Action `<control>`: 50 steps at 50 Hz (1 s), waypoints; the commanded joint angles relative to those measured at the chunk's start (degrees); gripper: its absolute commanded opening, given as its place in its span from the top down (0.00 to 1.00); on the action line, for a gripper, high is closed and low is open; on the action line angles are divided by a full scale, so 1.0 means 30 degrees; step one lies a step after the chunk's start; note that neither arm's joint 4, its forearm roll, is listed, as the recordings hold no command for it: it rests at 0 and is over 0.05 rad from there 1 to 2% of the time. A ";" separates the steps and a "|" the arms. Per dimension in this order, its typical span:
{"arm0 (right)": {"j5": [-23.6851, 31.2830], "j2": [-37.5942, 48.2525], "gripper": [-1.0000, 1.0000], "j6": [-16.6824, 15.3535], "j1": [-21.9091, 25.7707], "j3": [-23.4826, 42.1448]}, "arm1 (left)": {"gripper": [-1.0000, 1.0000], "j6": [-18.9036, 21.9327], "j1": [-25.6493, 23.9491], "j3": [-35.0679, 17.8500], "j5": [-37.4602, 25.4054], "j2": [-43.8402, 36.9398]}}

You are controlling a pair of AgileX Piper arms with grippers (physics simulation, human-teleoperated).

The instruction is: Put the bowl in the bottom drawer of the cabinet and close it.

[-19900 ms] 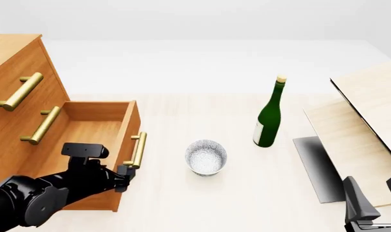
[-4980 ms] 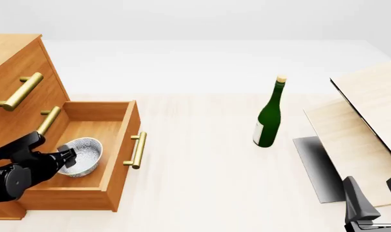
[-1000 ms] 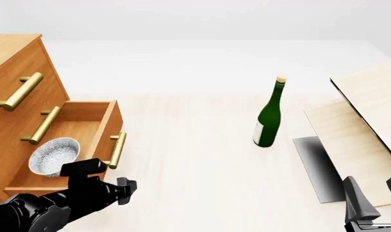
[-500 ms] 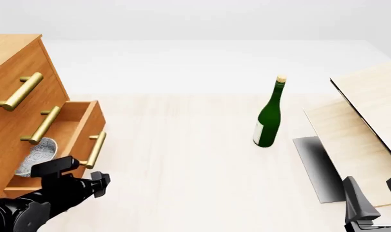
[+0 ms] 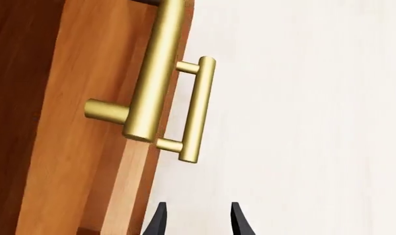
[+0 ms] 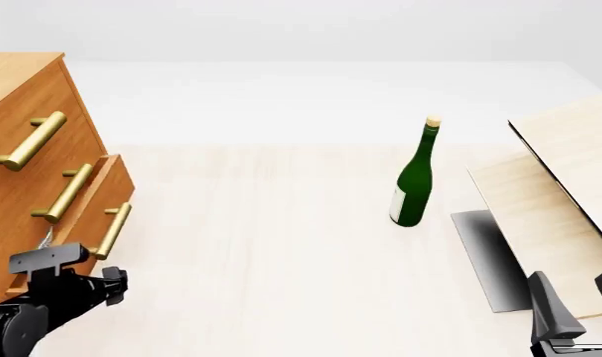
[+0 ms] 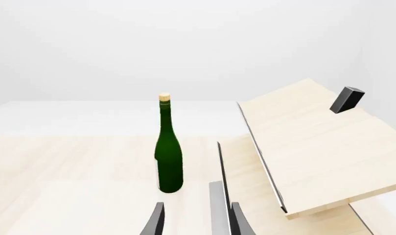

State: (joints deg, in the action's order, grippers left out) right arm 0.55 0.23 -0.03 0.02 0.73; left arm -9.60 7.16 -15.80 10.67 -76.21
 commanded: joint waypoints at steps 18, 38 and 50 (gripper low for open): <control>0.0000 0.0000 0.00 0.0000 0.0000 0.0000 | 0.00 0.9745 0.8793 0.2330 0.3269 -0.0987; 0.0000 0.0000 0.00 0.0000 0.0000 0.0000 | 0.00 0.4444 0.2291 0.1255 0.1348 -0.0898; 0.0000 0.0000 0.00 0.0000 0.0000 0.0000 | 0.00 0.1057 -0.6861 0.0505 0.0615 -0.0951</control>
State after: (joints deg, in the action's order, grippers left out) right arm 0.55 0.23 -0.03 0.02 0.73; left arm 2.30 4.53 -13.00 13.25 -77.13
